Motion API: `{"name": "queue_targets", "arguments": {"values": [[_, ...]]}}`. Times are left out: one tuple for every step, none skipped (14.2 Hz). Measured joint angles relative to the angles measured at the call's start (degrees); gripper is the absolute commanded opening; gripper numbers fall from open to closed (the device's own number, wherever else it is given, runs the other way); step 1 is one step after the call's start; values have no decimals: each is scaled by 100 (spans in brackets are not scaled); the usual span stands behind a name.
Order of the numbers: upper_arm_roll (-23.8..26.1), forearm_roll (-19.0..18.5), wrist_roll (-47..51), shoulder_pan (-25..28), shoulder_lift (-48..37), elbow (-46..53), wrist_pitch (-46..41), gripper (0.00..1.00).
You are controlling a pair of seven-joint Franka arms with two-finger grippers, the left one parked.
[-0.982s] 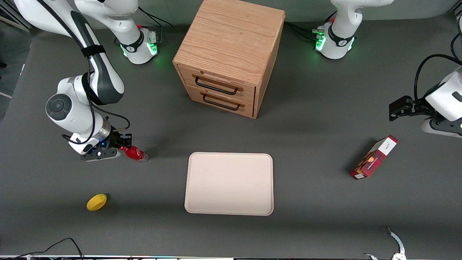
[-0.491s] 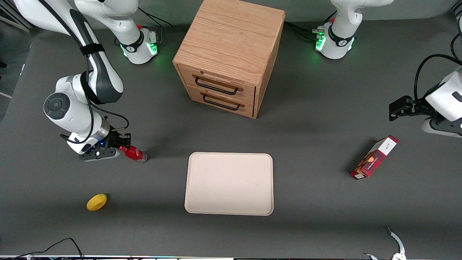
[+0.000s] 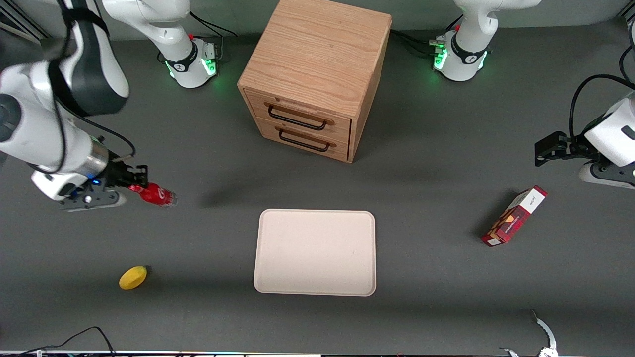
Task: Place coke bottle on tray
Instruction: 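Lift the bottle and pull it back toward the right arm base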
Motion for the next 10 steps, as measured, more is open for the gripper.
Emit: {"name": "queue_targets", "arguments": {"values": [[0,1,0,-9,-13,322,-346,0],[-1,2,0,-17,-20,613,-632,0],[-1,10,0,-24,-22,864,-870,0],[-1,24,0,-30,-22,1089,-1057,0],[-1,39,0,-28,-21,1224,-1131,0],[0,55,0,-21,-19,1307,-1157,0],[1,78,0,-7,-11,1350,-1158,0],[11,119,0,16,13,1380,-1158,0],[46,165,0,56,54,1404,-1149,0],[83,202,0,151,121,1458,-1141,0]]}}
